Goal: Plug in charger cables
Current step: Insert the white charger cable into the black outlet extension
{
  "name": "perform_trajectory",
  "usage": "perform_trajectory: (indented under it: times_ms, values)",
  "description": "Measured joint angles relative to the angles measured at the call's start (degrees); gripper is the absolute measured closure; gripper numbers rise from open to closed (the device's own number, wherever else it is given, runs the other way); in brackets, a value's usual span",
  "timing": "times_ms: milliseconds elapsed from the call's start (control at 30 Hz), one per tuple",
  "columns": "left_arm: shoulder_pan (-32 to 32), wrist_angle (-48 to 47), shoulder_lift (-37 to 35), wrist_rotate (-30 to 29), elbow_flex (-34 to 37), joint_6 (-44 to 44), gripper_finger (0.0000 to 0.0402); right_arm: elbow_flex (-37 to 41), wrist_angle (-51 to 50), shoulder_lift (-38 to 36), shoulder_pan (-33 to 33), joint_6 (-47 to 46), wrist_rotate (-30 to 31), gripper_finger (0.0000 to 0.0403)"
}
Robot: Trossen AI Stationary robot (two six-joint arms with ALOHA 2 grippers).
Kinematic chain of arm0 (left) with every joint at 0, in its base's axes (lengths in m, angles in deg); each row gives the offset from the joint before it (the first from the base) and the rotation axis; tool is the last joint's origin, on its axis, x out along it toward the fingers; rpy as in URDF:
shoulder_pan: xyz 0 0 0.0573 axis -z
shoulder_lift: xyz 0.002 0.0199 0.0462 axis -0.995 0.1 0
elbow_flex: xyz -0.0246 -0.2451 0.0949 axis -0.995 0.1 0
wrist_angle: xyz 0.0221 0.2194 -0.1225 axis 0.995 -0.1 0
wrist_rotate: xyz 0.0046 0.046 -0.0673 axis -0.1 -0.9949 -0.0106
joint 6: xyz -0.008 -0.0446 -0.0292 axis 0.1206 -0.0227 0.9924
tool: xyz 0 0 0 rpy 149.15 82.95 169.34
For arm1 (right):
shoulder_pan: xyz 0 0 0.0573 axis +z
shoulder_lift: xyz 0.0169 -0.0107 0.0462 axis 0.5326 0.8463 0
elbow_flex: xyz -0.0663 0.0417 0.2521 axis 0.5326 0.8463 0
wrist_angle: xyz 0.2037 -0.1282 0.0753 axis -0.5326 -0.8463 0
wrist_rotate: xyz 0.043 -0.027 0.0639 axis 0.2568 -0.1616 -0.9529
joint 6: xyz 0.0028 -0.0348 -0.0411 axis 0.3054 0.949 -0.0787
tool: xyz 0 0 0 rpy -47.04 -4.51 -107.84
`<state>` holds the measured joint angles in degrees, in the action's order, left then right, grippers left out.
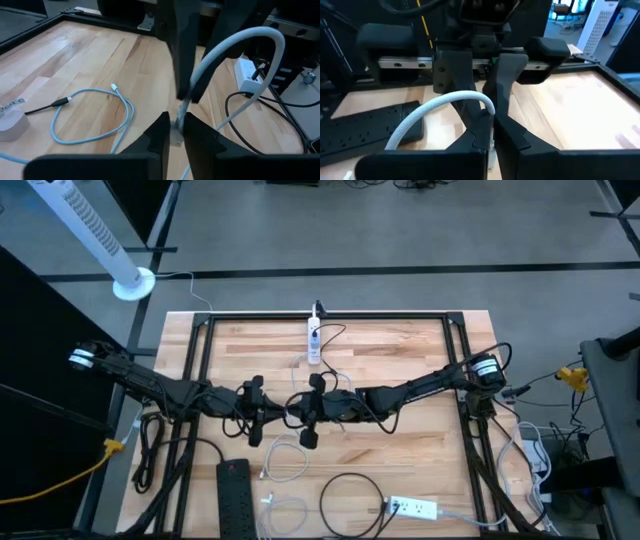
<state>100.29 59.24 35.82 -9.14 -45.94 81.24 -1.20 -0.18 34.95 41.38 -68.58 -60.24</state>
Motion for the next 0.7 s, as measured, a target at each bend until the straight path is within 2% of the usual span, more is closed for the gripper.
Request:
perform_trajectory:
  times_ms: [400,600,700]
  values:
    - [0.02,-0.47,0.23,0.22,2.32,0.82,0.026,-0.07,2.08,-0.76,0.54,1.51,-0.21,0.0402]
    - [0.05,6.42,0.39,0.78,3.3,-1.35,0.0226,-0.07,1.9,-0.76,0.56,1.51,-1.7,0.0403]
    - [0.07,10.36,1.32,3.49,3.4,-3.71,0.0212,-0.07,1.94,-0.76,0.56,1.55,-1.7,0.0403]
